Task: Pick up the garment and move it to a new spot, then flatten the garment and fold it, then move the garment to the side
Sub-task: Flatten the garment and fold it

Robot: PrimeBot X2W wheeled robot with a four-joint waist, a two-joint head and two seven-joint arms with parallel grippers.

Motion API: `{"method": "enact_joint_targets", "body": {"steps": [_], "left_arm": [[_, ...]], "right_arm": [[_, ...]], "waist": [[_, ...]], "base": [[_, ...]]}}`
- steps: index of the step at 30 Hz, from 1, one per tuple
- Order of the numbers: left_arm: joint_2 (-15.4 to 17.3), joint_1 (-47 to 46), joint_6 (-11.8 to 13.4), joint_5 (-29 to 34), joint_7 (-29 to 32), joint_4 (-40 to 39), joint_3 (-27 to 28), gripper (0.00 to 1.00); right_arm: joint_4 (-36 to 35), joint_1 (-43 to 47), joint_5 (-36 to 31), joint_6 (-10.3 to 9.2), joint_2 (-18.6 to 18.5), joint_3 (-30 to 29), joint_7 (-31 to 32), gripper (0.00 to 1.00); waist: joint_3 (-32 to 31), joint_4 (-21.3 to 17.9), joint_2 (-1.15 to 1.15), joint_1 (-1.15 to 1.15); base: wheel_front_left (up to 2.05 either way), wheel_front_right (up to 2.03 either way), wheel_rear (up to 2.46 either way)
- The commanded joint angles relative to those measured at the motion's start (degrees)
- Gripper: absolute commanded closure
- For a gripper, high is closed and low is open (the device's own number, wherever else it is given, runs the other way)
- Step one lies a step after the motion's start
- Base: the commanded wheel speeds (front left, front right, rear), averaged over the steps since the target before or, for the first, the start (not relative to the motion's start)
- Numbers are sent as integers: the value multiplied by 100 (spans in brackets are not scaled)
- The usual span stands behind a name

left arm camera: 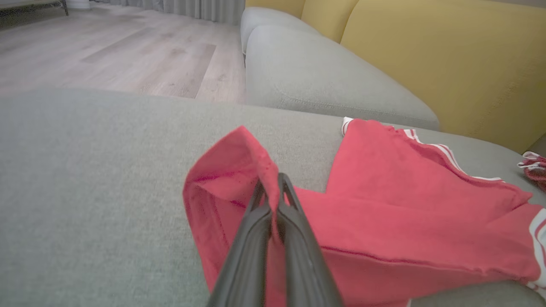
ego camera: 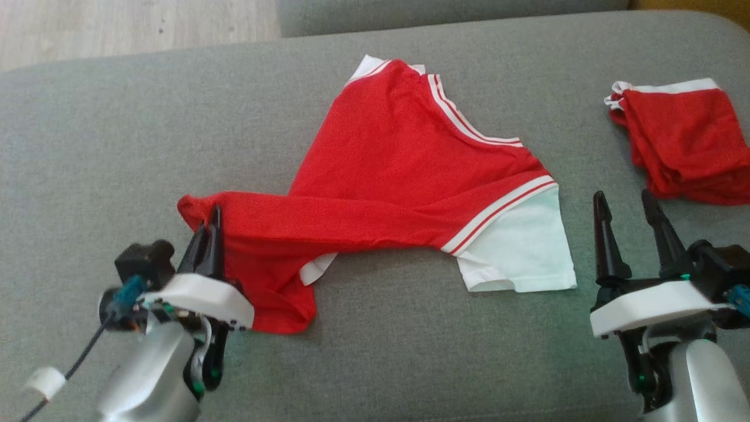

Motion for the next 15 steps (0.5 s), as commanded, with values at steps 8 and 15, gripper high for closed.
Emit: {"method": "enact_joint_targets", "body": {"steps": [8, 15], "left_arm": [[206, -1354, 44, 354, 116, -653, 71, 100], [17, -1684, 62, 481, 236, -1234, -128, 100]], "right_arm": [[-53, -33, 82, 19, -30, 226, -72, 0], [-16, 76, 97, 19, -30, 200, -85, 0]], "waist": [[-354, -34, 0, 0], [-524, -65, 0, 0]], "base": [[0, 0, 0], [0, 0, 0]]}}
